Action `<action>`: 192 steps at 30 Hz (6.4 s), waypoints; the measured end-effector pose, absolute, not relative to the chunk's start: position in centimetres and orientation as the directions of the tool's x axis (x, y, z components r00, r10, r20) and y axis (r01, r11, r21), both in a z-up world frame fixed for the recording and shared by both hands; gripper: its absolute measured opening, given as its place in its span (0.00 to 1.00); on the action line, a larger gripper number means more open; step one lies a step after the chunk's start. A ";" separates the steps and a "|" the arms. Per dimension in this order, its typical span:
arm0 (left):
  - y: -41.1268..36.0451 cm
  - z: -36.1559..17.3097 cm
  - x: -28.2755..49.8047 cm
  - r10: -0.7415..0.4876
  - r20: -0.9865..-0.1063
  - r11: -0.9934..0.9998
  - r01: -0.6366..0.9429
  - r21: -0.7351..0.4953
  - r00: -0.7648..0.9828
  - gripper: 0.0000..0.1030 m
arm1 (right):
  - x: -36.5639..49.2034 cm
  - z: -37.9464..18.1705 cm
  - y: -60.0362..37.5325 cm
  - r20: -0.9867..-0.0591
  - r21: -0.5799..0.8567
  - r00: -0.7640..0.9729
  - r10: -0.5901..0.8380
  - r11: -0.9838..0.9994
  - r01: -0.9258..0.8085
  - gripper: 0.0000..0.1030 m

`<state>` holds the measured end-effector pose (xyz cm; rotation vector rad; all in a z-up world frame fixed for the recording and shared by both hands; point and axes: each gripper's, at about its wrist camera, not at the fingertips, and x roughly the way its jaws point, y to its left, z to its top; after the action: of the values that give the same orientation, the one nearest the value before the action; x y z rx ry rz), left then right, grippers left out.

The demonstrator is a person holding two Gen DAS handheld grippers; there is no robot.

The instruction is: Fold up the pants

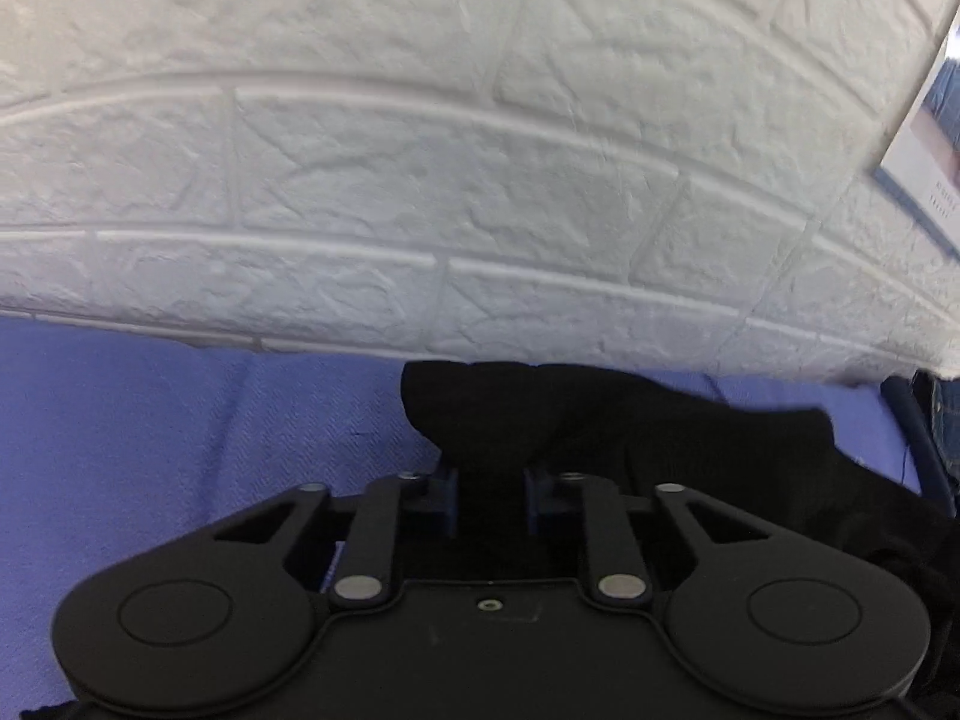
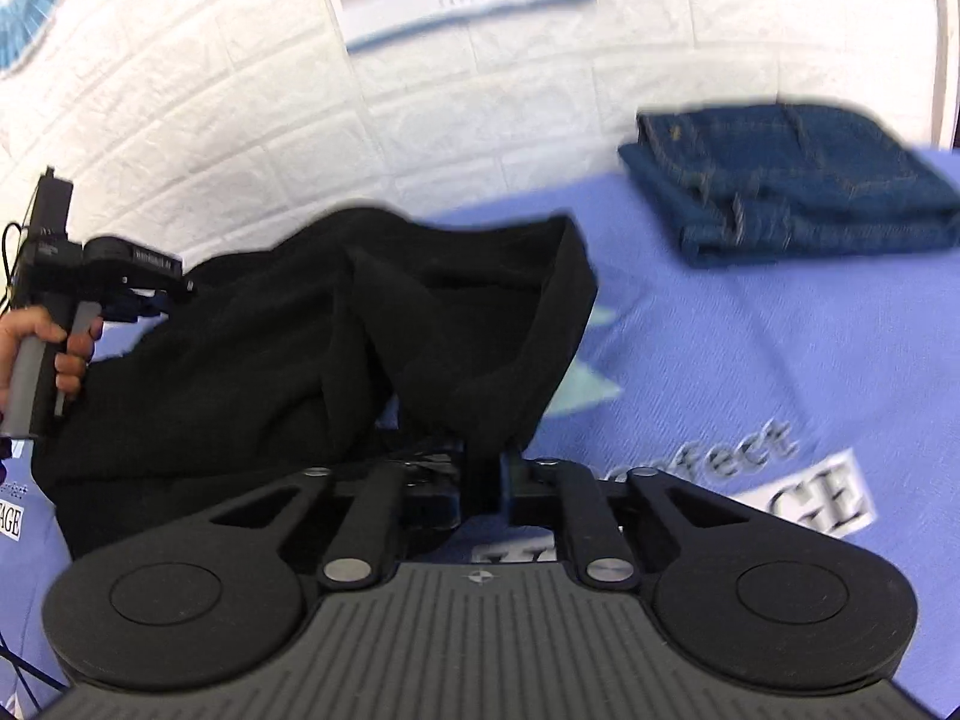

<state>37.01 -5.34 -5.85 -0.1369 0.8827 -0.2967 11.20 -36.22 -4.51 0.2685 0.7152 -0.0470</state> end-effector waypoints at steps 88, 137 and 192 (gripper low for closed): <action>11.3 9.1 26.9 -0.253 -0.433 0.875 0.013 -0.485 0.865 0.00 | 6.4 -1.8 -24.3 -0.468 0.220 0.835 0.289 0.953 -0.207 0.09; 20.3 -7.4 6.7 0.034 -0.682 0.837 -0.394 -0.379 0.730 0.06 | -5.3 -4.2 -46.1 -0.587 0.254 0.797 -0.143 0.902 0.348 0.13; 17.9 -0.3 15.9 0.034 -0.596 0.890 -0.296 -0.348 0.802 1.00 | 6.9 -5.3 -38.5 -0.596 0.048 0.803 -0.025 0.997 0.067 0.97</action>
<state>15.86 17.91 -0.34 -0.4455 0.6186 0.1828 6.91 -38.47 -5.33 0.0681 0.6374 -0.0498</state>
